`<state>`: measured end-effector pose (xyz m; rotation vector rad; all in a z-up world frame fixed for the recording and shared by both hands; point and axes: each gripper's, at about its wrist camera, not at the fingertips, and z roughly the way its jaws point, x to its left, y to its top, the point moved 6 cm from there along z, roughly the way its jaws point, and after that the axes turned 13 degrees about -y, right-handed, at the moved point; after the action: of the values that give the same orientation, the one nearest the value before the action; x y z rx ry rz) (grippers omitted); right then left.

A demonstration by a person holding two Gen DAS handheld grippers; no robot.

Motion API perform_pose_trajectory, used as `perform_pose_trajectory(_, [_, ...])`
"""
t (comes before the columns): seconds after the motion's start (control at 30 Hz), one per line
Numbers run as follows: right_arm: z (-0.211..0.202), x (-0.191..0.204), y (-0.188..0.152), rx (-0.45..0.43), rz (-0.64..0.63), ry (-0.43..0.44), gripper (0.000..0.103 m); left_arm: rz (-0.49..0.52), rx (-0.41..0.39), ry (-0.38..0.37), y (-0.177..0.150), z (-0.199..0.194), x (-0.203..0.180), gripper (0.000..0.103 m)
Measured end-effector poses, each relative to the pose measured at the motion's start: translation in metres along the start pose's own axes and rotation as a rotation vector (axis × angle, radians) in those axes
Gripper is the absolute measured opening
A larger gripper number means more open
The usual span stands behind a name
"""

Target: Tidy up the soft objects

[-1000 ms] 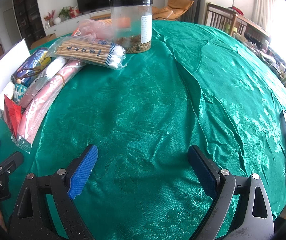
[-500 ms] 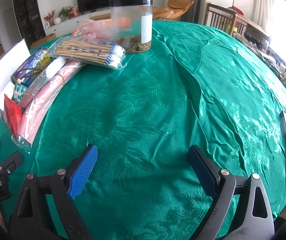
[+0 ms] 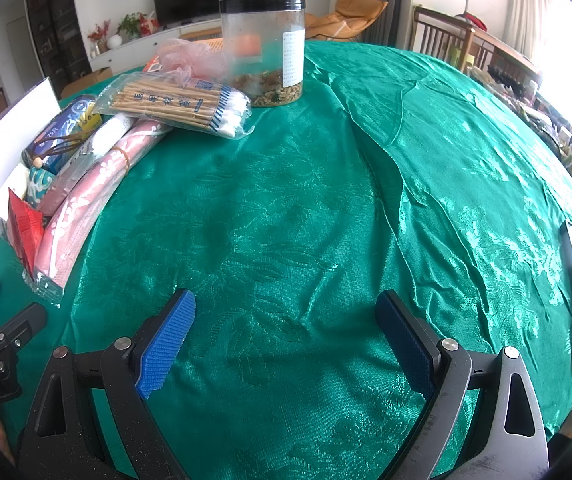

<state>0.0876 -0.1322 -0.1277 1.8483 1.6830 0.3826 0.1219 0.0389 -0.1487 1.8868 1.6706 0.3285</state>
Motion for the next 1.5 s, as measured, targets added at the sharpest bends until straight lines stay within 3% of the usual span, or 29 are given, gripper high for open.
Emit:
perform_pose_trajectory(0.63, [0.000,0.000,0.000,0.000,0.000,-0.001,0.094,0.005,0.006,-0.008,-0.001,-0.001,0.000,0.103])
perform_pose_trajectory(0.73, [0.000,0.000,0.000,0.000,0.000,-0.001,0.094,-0.002,0.007,-0.053,-0.006,-0.007,-0.003,0.103])
perform_pose_trajectory(0.83, [0.000,0.000,0.000,0.000,0.000,-0.001,0.094,-0.036,-0.041,-0.128,-0.006,-0.026,-0.007,0.103])
perform_pose_trajectory(1.03, [0.001,0.000,0.000,0.000,0.000,-0.001,0.094,-0.090,-0.180,-0.186,0.047,-0.062,-0.010,0.103])
perform_pose_trajectory(1.1, [0.001,0.000,0.000,0.000,0.000,-0.001,0.094,-0.101,-0.191,-0.158,0.070,-0.061,-0.008,0.103])
perform_pose_trajectory(1.2, [0.000,0.000,0.000,0.000,-0.001,-0.001,0.094,-0.092,-0.177,-0.092,0.096,-0.047,-0.005,0.103])
perform_pose_trajectory(1.37, [0.001,0.000,0.000,0.000,-0.001,-0.001,0.094,-0.061,-0.096,-0.182,0.091,-0.033,-0.025,0.103])
perform_pose_trajectory(1.5, [0.001,0.000,0.000,0.000,-0.001,-0.001,0.094,-0.017,-0.013,-0.141,0.083,-0.007,-0.036,0.103])
